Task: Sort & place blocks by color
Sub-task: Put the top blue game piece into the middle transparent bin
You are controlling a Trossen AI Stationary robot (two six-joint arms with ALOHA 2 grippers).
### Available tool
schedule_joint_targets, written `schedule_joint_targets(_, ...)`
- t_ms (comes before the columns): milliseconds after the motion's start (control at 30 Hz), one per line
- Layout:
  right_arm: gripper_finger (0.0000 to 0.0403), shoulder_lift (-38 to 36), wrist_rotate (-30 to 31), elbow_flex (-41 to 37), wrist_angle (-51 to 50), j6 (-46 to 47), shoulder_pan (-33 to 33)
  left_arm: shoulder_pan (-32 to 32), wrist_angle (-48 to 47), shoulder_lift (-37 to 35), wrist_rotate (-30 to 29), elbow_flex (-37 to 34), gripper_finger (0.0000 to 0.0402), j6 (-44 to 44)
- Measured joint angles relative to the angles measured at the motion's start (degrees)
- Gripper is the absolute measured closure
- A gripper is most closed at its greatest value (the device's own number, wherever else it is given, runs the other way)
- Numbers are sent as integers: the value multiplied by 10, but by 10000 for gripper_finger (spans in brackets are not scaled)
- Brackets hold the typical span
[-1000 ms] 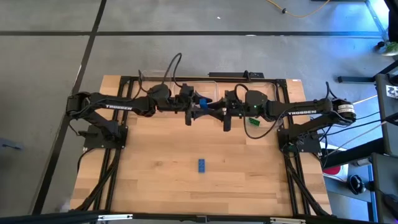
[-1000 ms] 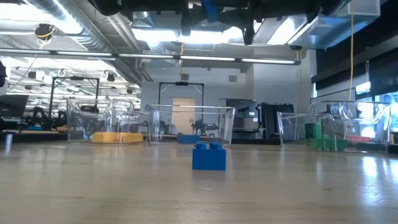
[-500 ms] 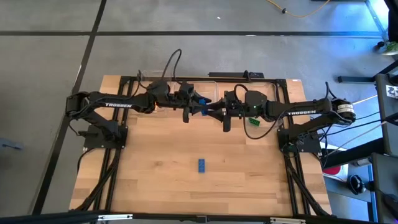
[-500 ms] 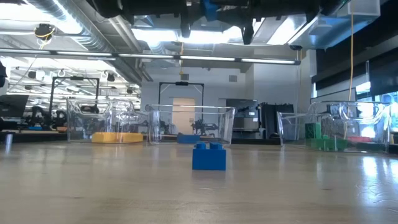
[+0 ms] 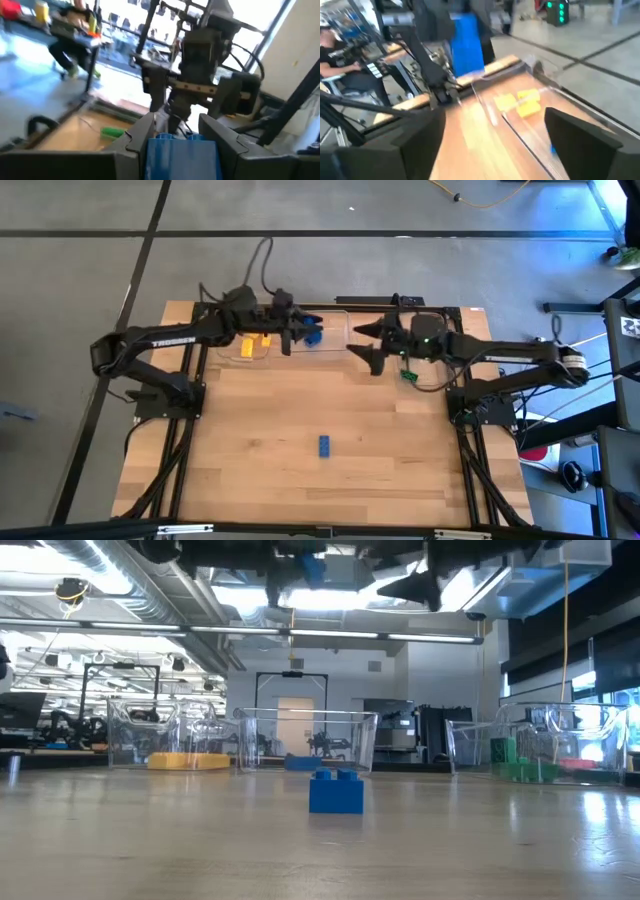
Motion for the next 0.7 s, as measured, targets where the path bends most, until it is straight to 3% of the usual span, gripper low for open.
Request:
schedule_joint_targets(233, 45, -77, 0, 0, -113, -3, -30, 20, -23, -62, -14, -34, 277, 35)
schedule_joint_targets(467, 48, -98, -1, 0, -115, -14, -42, -3, 38, -95, -56, -115, 277, 7)
schedule_joint_targets(700, 48, -98, -1, 0, -114, -12, -42, -29, 50, -94, -87, -124, 277, -6)
